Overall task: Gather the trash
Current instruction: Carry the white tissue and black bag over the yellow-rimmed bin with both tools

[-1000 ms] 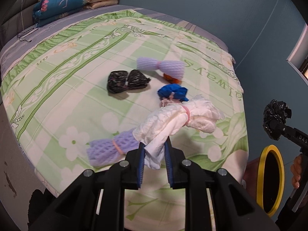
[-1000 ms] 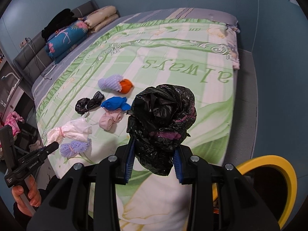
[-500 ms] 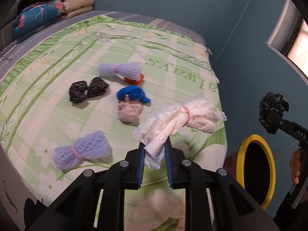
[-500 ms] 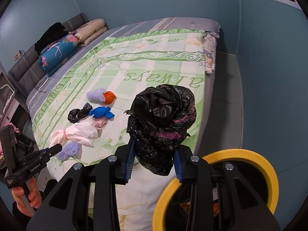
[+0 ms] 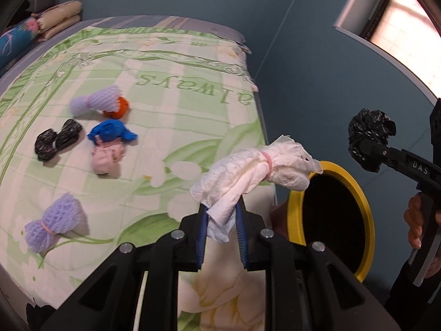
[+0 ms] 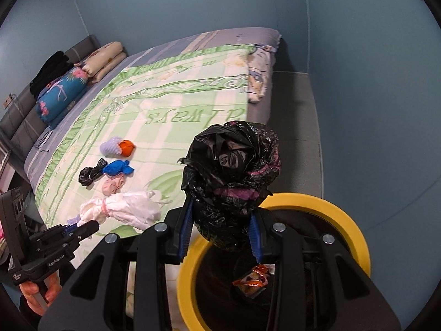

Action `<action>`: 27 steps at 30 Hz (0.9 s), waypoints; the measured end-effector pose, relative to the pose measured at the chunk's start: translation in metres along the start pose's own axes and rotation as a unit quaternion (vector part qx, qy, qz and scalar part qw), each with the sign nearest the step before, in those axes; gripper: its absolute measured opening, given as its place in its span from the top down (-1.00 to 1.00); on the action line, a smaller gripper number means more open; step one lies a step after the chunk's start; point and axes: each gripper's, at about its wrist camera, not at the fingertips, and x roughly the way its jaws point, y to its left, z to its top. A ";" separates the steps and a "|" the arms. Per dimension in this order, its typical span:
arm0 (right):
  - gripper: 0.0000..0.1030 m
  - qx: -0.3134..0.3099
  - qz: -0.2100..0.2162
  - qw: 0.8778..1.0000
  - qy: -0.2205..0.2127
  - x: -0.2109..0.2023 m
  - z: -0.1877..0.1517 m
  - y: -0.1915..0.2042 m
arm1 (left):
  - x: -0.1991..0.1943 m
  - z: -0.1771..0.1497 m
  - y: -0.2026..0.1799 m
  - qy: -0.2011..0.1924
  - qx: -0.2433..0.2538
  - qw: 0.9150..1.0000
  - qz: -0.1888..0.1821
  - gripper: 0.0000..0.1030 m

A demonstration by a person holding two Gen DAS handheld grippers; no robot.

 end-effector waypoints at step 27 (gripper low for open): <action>0.34 0.073 -0.011 0.997 0.016 -0.008 -0.034 -0.074 | 0.037 -0.038 -0.107 0.055 0.118 0.990 -0.053 0.65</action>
